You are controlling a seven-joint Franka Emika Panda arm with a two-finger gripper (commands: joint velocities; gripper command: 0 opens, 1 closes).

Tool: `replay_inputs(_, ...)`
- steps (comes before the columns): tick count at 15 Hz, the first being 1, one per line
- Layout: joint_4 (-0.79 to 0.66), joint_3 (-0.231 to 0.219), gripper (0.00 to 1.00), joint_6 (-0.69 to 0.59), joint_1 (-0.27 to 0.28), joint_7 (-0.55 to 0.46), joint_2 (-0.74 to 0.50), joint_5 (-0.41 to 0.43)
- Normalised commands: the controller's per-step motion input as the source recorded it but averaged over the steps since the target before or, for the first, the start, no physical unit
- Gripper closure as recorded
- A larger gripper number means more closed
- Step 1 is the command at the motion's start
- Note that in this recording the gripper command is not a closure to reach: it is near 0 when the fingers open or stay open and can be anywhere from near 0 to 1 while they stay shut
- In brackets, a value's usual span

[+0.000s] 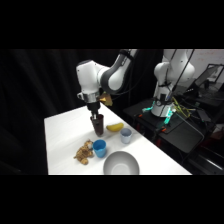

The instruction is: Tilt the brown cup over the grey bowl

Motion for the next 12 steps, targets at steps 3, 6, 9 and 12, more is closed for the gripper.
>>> replay_inputs(3, -0.12, -0.004, 0.00, 0.20, 0.017, 0.05, -0.15, 0.096)
replay_inputs(6, -0.12, -0.032, 0.00, 0.14, 0.057, 0.11, -0.18, 0.009)
replay_inputs(9, -0.09, -0.081, 0.00, -0.08, 0.119, 0.20, -0.29, -0.151)
replay_inputs(12, -0.06, -0.083, 0.00, -0.40, 0.142, 0.26, -0.50, -0.236)
